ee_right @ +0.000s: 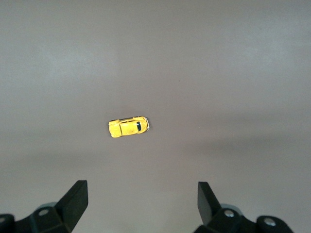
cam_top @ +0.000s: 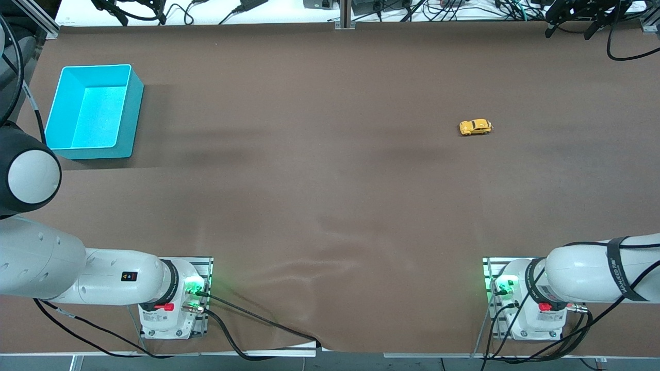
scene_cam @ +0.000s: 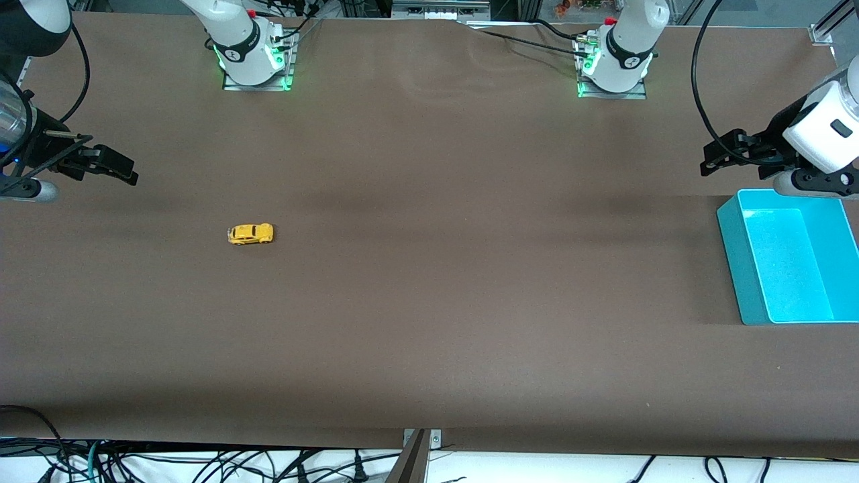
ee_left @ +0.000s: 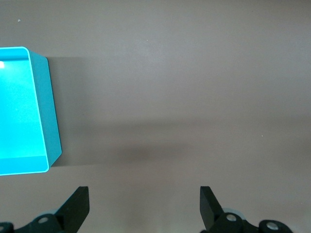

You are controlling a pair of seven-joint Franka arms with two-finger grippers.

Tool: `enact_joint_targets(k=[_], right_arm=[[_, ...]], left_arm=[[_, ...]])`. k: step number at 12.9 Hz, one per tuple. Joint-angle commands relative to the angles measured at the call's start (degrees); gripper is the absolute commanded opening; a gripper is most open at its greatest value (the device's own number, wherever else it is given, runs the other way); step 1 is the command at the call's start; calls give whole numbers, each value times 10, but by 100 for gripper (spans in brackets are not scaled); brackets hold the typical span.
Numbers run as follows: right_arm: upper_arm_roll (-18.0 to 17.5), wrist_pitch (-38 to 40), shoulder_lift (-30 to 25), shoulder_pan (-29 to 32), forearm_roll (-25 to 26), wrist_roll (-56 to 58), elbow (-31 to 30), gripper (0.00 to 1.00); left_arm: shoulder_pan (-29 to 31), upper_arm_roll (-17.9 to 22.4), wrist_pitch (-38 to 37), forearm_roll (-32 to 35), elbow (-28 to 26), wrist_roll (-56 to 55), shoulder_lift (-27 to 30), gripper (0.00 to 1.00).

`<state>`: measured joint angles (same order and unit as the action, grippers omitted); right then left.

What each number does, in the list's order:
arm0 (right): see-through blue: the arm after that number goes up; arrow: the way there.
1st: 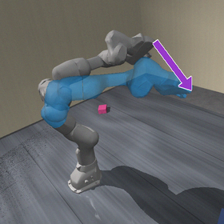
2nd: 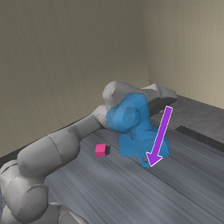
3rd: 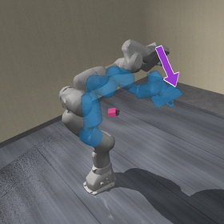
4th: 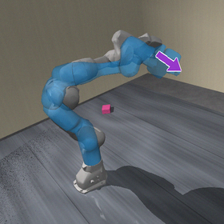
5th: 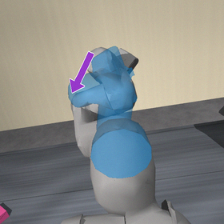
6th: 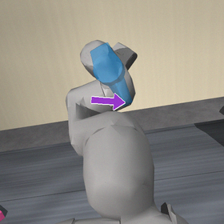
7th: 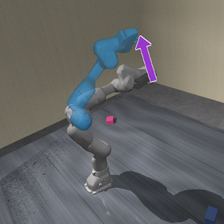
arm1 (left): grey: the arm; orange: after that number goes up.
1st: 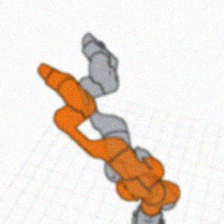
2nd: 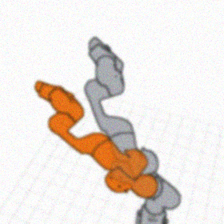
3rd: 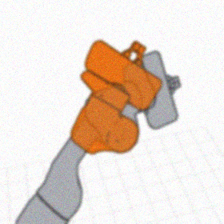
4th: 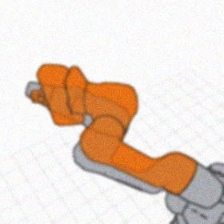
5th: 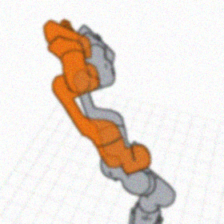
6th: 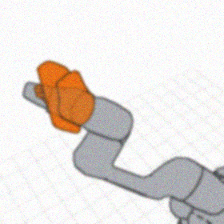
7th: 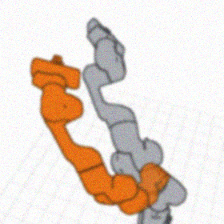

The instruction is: Wind and store yellow beetle car

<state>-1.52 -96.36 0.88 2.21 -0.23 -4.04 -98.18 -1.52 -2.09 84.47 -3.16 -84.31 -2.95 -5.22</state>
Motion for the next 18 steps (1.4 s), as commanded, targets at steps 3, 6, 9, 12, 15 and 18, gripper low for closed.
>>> enact_joint_targets(k=[3, 6, 9, 12, 15, 18], right_arm=[[-9, 11, 3, 11, -10, 11, 13, 100], [-11, 12, 4, 11, -11, 11, 13, 100], [-16, 12, 4, 11, -11, 11, 14, 100], [-16, 12, 4, 11, -10, 11, 14, 100], [-16, 8, 5, 11, -11, 23, 10, 100], [-20, 6, 4, 10, -13, 70, -7, 100]], left_arm=[[3, 0, 2, 5, 7, 12, -3, 100], [3, 0, 2, 5, 7, 12, -3, 100], [3, 0, 2, 5, 7, 12, -3, 100], [3, 0, 2, 5, 7, 12, -3, 100], [4, 1, 2, 5, 8, 12, -3, 100], [5, 1, 2, 5, 8, 12, -3, 100]])
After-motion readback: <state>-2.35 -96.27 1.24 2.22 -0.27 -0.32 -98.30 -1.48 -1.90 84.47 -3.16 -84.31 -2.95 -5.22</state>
